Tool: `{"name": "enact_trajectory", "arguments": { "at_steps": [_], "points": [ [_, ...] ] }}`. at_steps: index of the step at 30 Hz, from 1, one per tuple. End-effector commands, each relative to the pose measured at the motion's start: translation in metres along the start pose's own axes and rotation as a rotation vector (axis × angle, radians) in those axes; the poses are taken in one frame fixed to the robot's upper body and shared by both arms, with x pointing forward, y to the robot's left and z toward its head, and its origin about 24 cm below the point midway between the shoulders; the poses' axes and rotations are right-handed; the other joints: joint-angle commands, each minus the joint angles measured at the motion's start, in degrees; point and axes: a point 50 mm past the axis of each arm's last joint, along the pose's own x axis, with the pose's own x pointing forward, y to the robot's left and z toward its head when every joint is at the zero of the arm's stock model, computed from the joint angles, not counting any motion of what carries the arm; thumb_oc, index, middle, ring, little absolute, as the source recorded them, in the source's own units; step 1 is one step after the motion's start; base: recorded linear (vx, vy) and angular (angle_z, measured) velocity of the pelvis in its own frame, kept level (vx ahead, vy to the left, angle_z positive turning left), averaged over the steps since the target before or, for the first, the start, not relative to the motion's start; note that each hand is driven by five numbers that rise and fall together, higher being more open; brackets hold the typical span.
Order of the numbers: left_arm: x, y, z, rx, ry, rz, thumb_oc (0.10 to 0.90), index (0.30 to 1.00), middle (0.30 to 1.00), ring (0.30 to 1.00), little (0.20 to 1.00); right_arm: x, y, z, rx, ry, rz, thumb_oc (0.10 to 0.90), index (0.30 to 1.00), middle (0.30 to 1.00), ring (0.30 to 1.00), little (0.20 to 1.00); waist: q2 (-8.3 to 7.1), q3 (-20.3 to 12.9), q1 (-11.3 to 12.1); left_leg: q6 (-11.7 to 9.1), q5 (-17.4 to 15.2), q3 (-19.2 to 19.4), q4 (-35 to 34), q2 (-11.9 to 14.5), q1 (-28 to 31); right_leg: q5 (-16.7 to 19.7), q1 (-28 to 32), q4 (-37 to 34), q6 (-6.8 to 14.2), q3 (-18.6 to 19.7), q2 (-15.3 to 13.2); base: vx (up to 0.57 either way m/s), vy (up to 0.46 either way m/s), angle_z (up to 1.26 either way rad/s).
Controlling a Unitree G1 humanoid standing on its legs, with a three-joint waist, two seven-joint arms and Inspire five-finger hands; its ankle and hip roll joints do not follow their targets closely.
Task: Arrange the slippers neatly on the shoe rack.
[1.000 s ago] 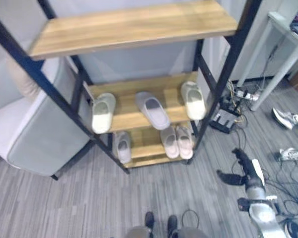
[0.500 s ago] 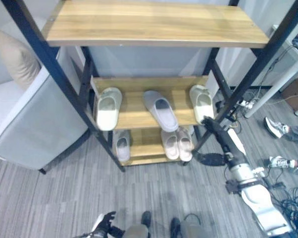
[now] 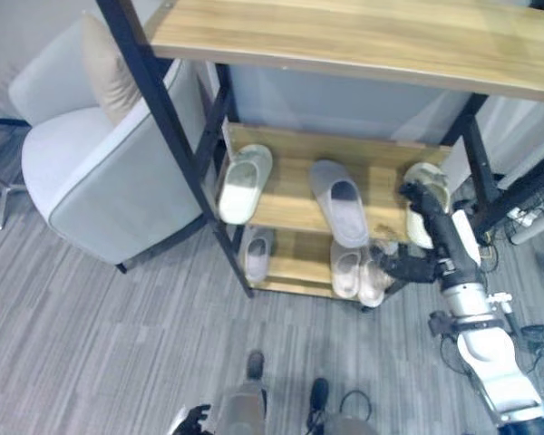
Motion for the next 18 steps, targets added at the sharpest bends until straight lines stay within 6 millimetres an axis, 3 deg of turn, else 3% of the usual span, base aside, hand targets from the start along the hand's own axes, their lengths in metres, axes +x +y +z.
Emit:
{"name": "enact_trajectory", "arguments": {
  "at_steps": [1,7,8,12,15,18],
  "points": [
    [-0.002,0.002,-0.009,0.047,0.018,0.008,0.800,0.900,0.900,0.900,0.900,0.010,-0.029,0.036,-0.026,-0.216,-0.135,0.800,0.900,0.900,0.900,0.900,-2.29,-5.25,-0.29,2.53,-2.50,0.95,3.33,-3.32,3.23,-12.02,1.21,11.45,6.02,2.13,-3.40,0.17,0.149,-0.16],
    [0.002,0.017,0.006,-0.038,-0.029,0.067,0.800,0.900,0.900,0.900,0.900,0.021,-0.021,0.024,-0.058,-0.159,-0.147,0.800,0.900,0.900,0.900,0.900,-3.00,-5.52,1.23,5.56,-5.71,2.78,4.11,-4.92,6.53,-9.32,-2.27,18.97,8.86,4.02,-5.87,0.19,0.194,-0.41],
    [0.004,0.024,0.011,-0.093,-0.043,0.102,0.800,0.900,0.900,0.900,0.900,0.022,-0.022,0.014,-0.069,-0.102,-0.165,0.800,0.900,0.900,0.900,0.900,-3.08,-5.38,1.78,6.16,-6.27,3.01,3.85,-5.07,7.44,-8.13,-3.28,20.73,9.24,3.40,-6.40,0.12,0.054,-0.51],
    [0.003,0.023,0.009,-0.105,-0.040,0.100,0.800,0.900,0.900,0.900,0.900,0.027,-0.029,0.006,-0.083,-0.066,-0.215,0.800,0.900,0.900,0.900,0.900,-3.05,-5.49,2.38,6.19,-6.94,3.34,2.82,-4.91,8.71,-6.99,-4.12,17.57,8.74,1.03,-7.78,0.10,-0.005,-0.14],
    [0.001,0.018,0.002,-0.062,-0.018,0.072,0.800,0.900,0.900,0.900,0.900,0.026,-0.037,-0.001,-0.162,-0.030,-0.220,0.800,0.900,0.900,0.900,0.900,-3.39,-5.67,2.02,6.29,-7.47,2.22,2.96,-5.52,9.13,-6.52,-3.75,13.51,9.08,3.74,-7.15,0.09,-0.037,-0.01],
    [-0.001,0.014,-0.007,-0.053,0.009,0.055,0.800,0.900,0.900,0.900,0.900,0.024,-0.045,-0.006,-0.217,-0.005,-0.228,0.800,0.900,0.900,0.900,0.900,-3.65,-6.36,2.53,6.07,-7.27,1.91,2.04,-5.91,9.55,-6.54,-1.80,10.87,9.13,3.62,-6.91,0.09,-0.038,0.41]
  ]
}}
